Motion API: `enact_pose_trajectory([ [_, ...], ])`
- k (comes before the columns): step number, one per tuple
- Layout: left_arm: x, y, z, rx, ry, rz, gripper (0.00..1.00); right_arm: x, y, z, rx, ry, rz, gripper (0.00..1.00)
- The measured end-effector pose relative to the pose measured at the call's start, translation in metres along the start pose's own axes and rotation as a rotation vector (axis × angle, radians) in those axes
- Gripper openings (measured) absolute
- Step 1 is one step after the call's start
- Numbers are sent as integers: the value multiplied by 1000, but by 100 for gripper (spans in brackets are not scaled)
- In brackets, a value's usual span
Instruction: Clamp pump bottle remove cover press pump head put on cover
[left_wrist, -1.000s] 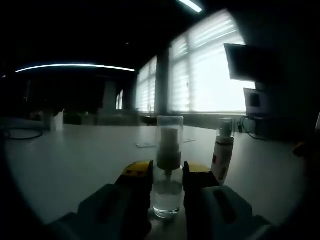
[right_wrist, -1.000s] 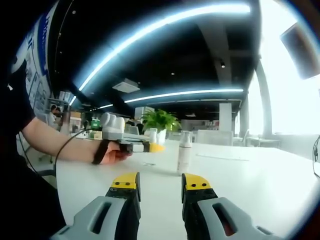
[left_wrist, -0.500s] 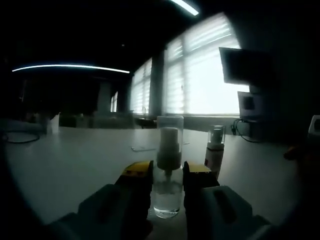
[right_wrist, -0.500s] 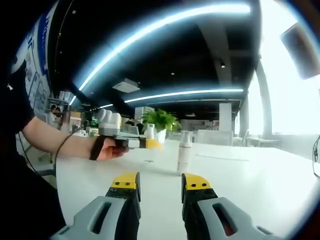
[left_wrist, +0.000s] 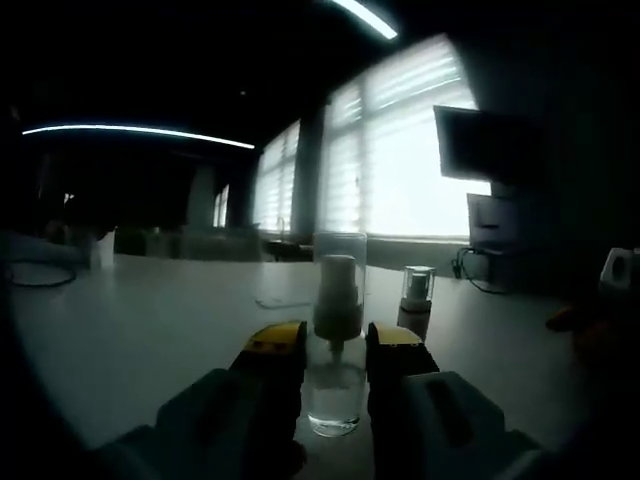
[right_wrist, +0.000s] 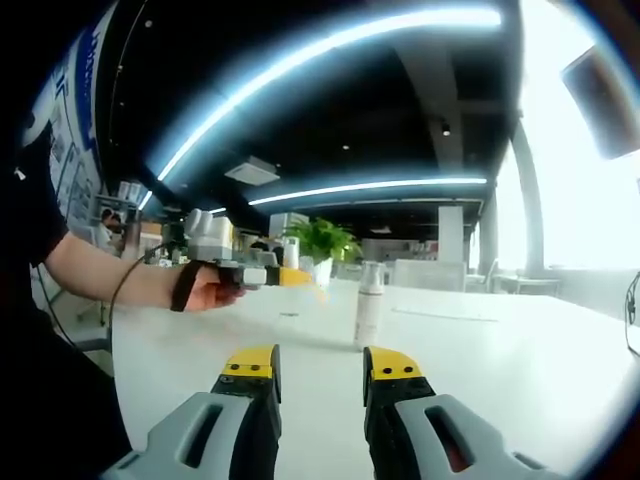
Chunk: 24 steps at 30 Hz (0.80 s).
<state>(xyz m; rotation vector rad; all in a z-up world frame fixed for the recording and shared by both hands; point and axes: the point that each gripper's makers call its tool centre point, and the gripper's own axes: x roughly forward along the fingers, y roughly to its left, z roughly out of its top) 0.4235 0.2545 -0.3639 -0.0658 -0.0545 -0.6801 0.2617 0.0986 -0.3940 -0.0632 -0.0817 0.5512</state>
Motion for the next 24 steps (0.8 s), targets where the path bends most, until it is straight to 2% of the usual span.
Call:
enact_pose_trajectory([
  [11, -9, -10, 5, 19, 1, -49, 15, 0, 2, 0, -1, 2, -1, 27],
  [18, -17, -14, -3, 13, 22, -54, 15, 0, 0, 0, -2, 4, -1, 27],
  [24, -24, -24, 2, 34, 16, -83, 15, 0, 1, 0, -3, 5, -1, 27],
])
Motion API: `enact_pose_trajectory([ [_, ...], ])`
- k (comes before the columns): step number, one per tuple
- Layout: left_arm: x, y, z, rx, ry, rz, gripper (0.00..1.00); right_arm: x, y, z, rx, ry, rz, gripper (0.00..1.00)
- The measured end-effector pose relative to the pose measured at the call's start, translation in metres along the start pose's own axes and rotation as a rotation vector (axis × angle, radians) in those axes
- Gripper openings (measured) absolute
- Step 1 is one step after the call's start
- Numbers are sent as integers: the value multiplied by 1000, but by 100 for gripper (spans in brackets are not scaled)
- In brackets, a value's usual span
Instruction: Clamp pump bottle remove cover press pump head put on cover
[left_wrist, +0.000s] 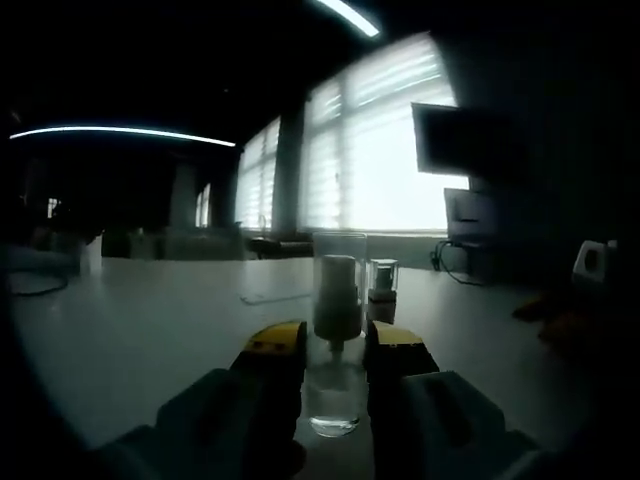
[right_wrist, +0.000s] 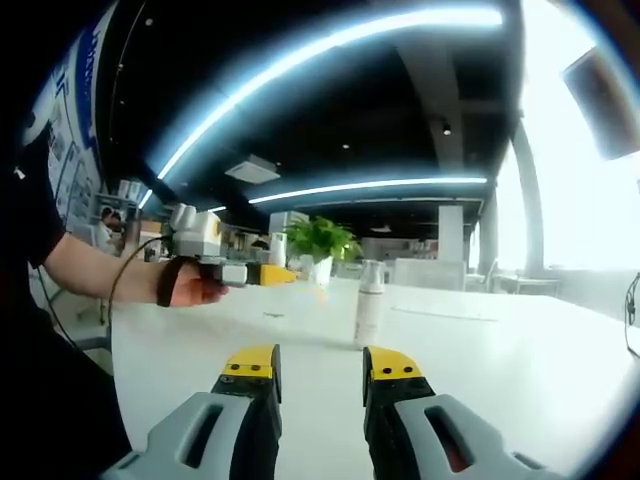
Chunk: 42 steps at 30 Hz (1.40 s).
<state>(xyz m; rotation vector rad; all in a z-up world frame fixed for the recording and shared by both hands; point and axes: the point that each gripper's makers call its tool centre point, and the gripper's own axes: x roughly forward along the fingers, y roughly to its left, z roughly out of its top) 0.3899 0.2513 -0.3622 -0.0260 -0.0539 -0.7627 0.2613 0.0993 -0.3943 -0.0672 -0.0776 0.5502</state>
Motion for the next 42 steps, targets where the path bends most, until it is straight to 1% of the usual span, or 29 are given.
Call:
enact_pose_trajectory([
  [3, -5, -7, 4, 24, -5, -9, 15, 0, 0, 0, -1, 1, 1, 27],
  [5, -7, -7, 6, 24, -10, -18, 15, 0, 1, 0, -3, 3, 1, 27],
  [8, -10, -12, 9, 17, -14, -29, 15, 0, 2, 0, -3, 2, 1, 27],
  [10, -11, -11, 8, 16, -11, -34, 15, 0, 2, 0, -3, 2, 1, 27],
  [17, -20, -19, 6, 11, 13, -47, 15, 0, 3, 1, -4, 3, 1, 27],
  [25, -30, -29, 7, -13, -2, -75, 15, 0, 1, 0, -5, 3, 2, 27],
  [27, -32, -28, 6, -18, -5, -78, 15, 0, 0, 0, -5, 4, 2, 27],
  [31, -38, -34, 6, -32, -7, -89, 15, 1, -2, -2, -7, 7, 3, 27],
  [34, -41, -36, 4, -51, -10, -99, 15, 1, -3, -3, -9, 9, 3, 27],
  [37, -44, -36, 2, -31, -8, -97, 15, 1, -5, -4, -12, 11, 4, 27],
  [42, -51, -41, 3, -22, -12, -106, 15, 1, -2, -3, -12, 12, 4, 27],
])
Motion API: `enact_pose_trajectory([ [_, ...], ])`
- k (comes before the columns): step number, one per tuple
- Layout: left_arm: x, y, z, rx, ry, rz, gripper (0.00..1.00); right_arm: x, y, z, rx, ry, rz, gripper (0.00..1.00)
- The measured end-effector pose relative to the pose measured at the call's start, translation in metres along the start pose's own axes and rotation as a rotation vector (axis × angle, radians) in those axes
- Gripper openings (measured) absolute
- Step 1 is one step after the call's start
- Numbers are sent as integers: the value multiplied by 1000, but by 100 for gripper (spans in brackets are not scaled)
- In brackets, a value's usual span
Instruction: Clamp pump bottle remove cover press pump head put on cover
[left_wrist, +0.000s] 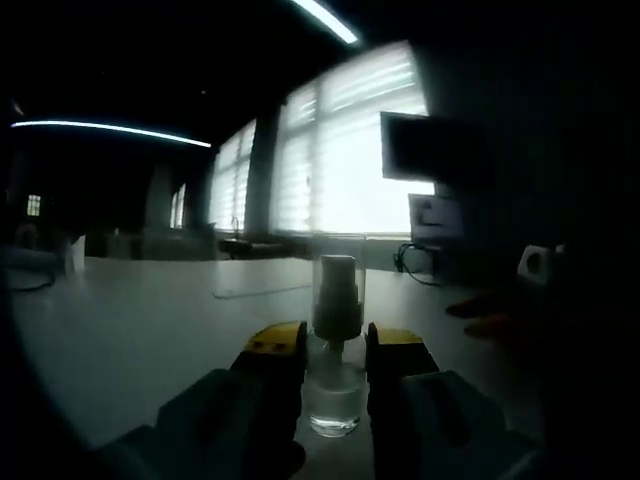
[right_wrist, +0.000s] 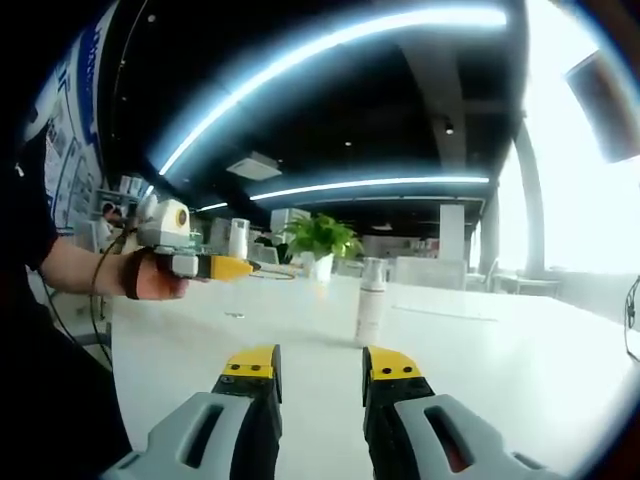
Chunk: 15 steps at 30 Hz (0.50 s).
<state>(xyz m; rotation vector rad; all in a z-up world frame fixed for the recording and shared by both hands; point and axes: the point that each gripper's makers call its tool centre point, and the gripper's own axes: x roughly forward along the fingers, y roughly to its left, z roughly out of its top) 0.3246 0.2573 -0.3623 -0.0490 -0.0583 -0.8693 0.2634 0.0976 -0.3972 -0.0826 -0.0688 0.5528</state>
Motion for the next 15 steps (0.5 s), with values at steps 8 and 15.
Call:
enact_pose_trajectory([
  [8, -9, -18, 0, 34, 1, -28, 15, 0, 2, 1, -1, 0, -1, 27],
  [15, -17, -21, -8, 26, 11, -30, 15, 0, 3, 1, -1, 0, 0, 27],
])
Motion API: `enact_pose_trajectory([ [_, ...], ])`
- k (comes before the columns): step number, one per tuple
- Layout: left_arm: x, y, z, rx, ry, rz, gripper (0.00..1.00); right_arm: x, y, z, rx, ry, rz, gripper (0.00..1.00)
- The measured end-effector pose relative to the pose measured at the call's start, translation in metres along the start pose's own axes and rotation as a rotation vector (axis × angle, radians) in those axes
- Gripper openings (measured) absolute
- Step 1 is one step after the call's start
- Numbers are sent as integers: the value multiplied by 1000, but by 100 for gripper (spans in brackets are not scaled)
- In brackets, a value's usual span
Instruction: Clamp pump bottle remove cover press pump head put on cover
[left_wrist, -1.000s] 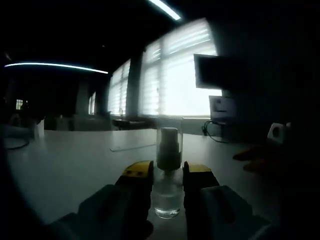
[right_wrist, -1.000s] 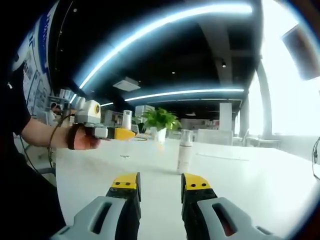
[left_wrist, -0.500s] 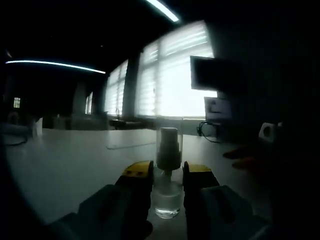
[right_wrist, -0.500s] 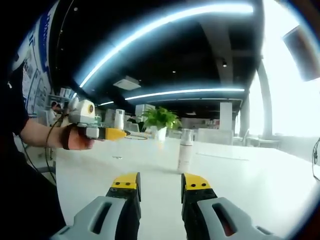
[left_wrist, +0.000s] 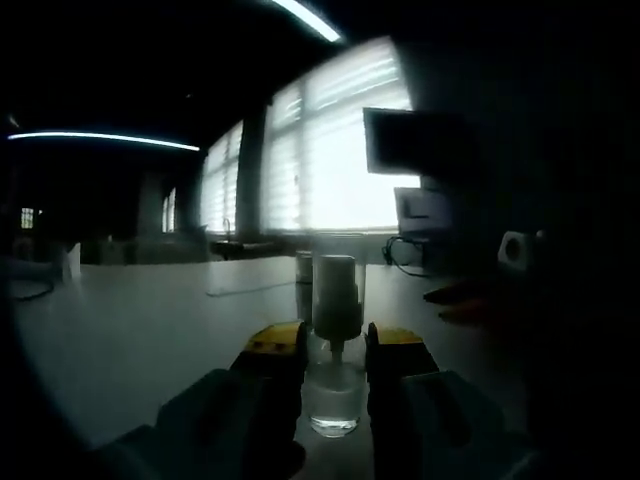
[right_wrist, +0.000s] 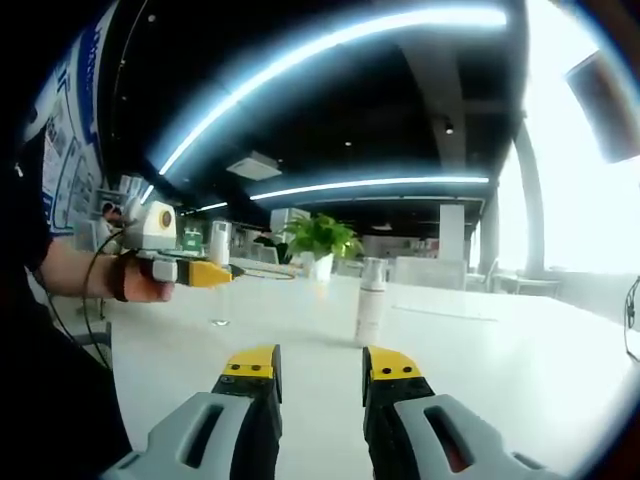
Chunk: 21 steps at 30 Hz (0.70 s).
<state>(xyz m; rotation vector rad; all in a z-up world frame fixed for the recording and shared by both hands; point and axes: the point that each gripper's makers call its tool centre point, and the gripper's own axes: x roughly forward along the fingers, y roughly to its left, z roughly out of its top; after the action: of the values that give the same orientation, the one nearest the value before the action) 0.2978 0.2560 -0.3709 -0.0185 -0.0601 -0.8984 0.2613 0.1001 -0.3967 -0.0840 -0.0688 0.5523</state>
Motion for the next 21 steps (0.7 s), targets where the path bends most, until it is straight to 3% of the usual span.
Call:
enact_pose_trajectory([
  [9, -12, -7, -8, -36, 11, -6, 15, 0, 0, 0, -1, 2, 0, 26],
  [21, -21, -15, -21, -13, 41, -30, 15, 1, 0, -1, -4, 5, -1, 26],
])
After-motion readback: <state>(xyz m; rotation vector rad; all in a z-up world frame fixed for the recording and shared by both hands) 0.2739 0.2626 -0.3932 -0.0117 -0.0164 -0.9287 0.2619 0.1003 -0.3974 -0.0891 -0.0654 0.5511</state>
